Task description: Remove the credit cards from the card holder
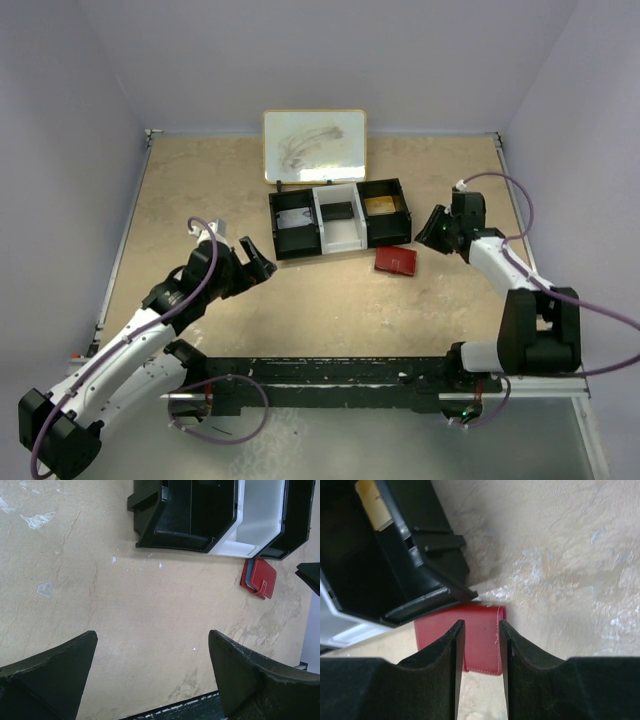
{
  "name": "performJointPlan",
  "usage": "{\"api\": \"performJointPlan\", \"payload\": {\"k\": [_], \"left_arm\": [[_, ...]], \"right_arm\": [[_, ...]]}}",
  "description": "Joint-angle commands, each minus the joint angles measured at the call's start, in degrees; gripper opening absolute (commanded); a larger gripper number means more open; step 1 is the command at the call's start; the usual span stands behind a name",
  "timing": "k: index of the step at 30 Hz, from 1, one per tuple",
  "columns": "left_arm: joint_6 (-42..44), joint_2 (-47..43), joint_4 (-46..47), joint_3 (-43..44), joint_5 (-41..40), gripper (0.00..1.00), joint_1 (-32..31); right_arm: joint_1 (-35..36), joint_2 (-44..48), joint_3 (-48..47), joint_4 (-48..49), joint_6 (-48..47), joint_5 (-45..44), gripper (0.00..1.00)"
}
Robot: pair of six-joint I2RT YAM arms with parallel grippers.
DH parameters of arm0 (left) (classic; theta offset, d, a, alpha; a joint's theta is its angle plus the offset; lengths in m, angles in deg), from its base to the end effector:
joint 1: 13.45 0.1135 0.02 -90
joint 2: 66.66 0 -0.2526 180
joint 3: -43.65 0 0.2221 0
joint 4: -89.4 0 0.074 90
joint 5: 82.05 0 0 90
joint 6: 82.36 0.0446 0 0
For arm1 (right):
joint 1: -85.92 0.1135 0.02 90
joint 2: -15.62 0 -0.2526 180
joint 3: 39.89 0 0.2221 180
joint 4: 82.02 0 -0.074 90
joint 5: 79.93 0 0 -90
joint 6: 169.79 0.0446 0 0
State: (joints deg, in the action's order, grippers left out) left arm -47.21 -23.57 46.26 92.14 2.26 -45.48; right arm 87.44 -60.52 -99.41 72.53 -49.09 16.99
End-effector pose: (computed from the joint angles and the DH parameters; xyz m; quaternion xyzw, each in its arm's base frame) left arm 0.1297 -0.0759 0.2345 -0.1988 0.8746 -0.2701 0.3500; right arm 0.2599 0.0123 0.2160 0.2060 0.8889 0.1655 0.3742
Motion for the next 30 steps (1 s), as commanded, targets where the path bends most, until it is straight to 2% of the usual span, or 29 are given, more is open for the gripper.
{"api": "performJointPlan", "payload": {"k": [1, 12, 20, 25, 30], "left_arm": [[1.0, -1.3, 0.2, 0.5, -0.6, 0.90, -0.3], [0.7, -0.7, 1.2, 0.1, -0.5, 0.90, -0.4], [0.8, 1.0, 2.3, 0.2, 0.2, 0.90, -0.4], [-0.1, 1.2, 4.0, -0.8, 0.6, 0.90, -0.5], [-1.6, 2.2, 7.6, -2.4, 1.8, 0.90, -1.1]], "right_arm": [[-0.2, -4.6, -3.4, 2.4, -3.6, -1.5, 0.35], [-0.1, -10.6, 1.4, 9.8, -5.3, 2.1, 0.34], [1.0, -12.9, 3.6, 10.3, -5.7, 4.7, 0.35], [5.8, -8.3, 11.7, 11.5, -0.6, 6.4, 0.34], [14.8, -3.8, 16.5, 11.5, 4.5, 6.6, 0.34]]}}
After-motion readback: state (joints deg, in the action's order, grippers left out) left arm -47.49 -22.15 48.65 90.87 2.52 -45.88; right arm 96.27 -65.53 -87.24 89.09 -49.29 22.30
